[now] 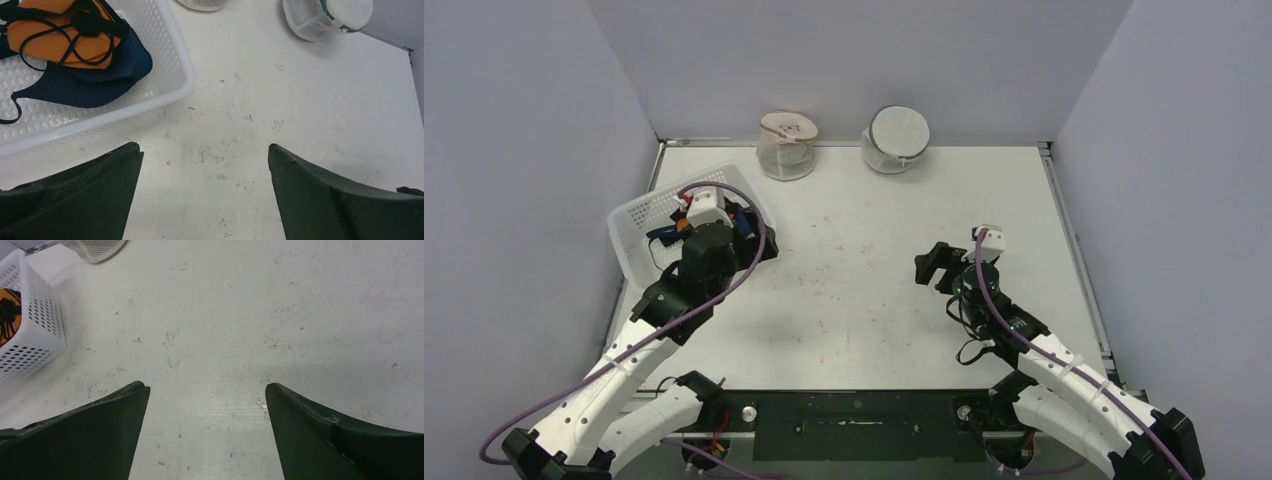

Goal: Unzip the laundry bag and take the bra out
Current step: Move the laundry bag to the center of the board.

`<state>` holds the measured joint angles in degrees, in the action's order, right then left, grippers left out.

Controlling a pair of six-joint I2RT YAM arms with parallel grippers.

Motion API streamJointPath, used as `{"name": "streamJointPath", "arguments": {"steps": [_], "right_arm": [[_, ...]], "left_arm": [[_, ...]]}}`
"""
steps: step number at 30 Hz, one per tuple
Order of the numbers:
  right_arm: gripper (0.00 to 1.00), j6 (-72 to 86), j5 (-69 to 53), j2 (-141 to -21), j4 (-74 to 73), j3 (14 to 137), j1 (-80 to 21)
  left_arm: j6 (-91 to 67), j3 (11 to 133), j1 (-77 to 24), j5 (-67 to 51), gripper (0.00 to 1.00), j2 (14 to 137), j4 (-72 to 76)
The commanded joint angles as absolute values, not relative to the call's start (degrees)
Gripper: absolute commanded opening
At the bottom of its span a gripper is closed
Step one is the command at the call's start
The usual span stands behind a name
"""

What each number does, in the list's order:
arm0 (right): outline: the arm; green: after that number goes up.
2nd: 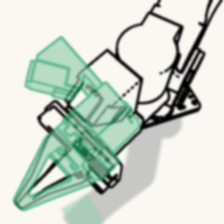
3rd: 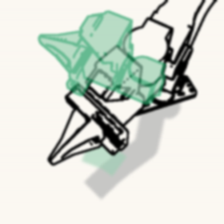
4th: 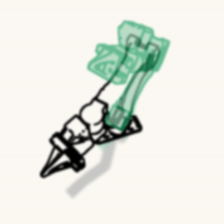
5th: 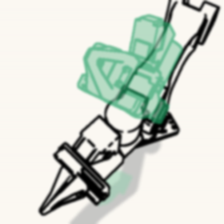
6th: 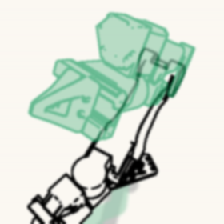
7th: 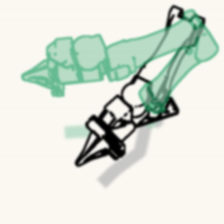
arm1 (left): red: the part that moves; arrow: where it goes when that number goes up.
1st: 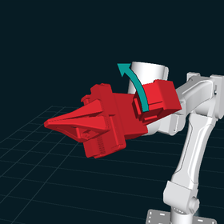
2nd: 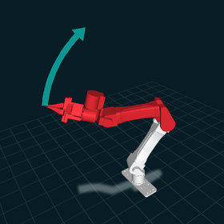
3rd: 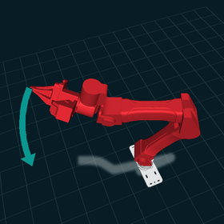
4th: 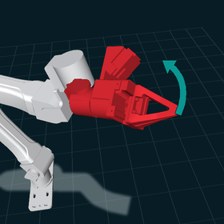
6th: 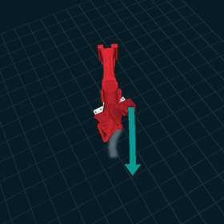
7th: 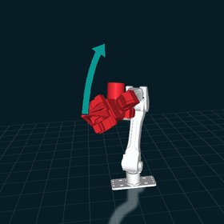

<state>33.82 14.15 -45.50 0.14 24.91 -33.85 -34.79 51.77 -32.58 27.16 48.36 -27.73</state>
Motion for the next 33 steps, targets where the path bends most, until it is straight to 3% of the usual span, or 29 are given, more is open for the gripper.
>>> {"name": "streamJointPath", "arguments": {"steps": [1, 10, 16, 28, 33], "right_arm": [[0.90, 36.5, 19.1, -44.2, 2.7, 25.1, -34.1], [0.90, 38.9, 19.2, -49.7, 4.6, 29.7, -33.7], [0.92, 46.9, 13.9, -59.3, 18.3, 31.8, -26.0], [0.98, 60.1, -6.8, -96.8, 44.9, 49.3, -10.7], [0.92, 67.7, -12.1, -110.5, 54.1, 58.3, -8.7]], "left_arm": [[-32.9, 52.5, -32.5, 27.3, 0.96, 47.5, -26.9], [-32.0, 50.0, -32.5, 26.0, 0.96, 43.6, -24.5], [-31.0, 48.2, -32.6, 24.4, 0.96, 41.0, -22.7], [-29.6, 45.4, -32.8, 19.5, 0.96, 38.6, -18.9], [-29.1, 45.1, -32.8, 18.3, 0.96, 39.2, -18.3]]}}
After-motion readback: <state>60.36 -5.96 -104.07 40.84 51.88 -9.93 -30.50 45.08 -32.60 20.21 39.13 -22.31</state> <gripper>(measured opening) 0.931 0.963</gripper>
